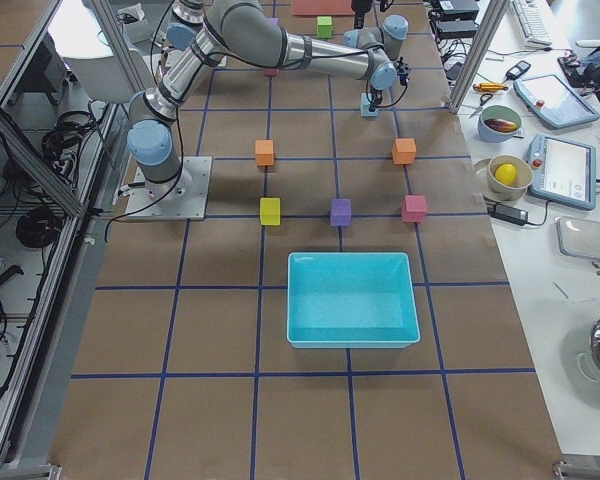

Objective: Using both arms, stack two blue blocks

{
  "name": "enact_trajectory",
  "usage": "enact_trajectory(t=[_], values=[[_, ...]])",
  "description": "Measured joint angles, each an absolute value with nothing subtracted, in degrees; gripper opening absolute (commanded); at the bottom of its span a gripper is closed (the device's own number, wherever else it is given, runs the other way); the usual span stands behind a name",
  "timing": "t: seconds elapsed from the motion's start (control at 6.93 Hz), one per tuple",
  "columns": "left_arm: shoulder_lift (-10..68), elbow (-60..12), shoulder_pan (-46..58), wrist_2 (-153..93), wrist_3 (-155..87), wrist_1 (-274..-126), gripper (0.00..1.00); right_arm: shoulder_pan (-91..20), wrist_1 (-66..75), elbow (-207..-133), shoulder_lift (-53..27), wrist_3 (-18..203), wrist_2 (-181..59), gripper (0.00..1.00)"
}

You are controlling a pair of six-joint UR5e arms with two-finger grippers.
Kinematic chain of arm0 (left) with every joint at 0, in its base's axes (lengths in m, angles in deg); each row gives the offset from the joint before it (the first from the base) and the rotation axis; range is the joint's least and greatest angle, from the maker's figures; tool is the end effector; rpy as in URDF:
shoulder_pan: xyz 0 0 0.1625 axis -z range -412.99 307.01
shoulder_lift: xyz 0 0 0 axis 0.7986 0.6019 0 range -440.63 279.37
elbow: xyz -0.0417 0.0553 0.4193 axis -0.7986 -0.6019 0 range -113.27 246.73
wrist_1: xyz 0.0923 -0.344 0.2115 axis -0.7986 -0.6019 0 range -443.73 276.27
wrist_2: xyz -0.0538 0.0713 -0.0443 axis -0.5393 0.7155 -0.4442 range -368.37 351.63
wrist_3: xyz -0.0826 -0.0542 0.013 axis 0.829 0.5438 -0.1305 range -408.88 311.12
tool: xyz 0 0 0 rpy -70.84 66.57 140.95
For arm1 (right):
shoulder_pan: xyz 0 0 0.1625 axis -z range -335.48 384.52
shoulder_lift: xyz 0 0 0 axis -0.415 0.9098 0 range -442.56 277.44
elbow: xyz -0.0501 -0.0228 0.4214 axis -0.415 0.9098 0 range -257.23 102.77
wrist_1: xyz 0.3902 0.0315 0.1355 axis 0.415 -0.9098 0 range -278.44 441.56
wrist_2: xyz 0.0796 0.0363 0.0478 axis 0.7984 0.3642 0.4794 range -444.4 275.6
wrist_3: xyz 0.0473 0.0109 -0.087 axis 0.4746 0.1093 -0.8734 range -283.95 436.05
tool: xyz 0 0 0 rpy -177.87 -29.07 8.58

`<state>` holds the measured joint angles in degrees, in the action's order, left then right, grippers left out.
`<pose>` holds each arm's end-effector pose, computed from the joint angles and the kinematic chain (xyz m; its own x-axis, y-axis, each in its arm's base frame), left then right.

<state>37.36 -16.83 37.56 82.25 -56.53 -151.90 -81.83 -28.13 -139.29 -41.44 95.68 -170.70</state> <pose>-0.1388 -0.6630 0.2946 -0.9897 0.1427 -0.0115 0.1428 0.9898 -0.0034 0.3547 -0.7130 0.2002 -0.9968 0.0591 -0.0536 0.0569 0.9975 0.0423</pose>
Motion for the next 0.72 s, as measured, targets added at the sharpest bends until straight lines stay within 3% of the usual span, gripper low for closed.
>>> enact_trajectory(t=[0.29, 0.72], values=[[40.62, -10.92, 38.80, 82.26, -55.11, -155.25, 0.00, -81.83, -28.11, -138.94, -41.75, 95.73, -170.77, 1.00], [43.01, -8.14, 40.98, 82.24, -50.94, -156.38, 0.00, -81.34, -26.78, -139.01, -39.49, 96.07, -170.94, 1.00]])
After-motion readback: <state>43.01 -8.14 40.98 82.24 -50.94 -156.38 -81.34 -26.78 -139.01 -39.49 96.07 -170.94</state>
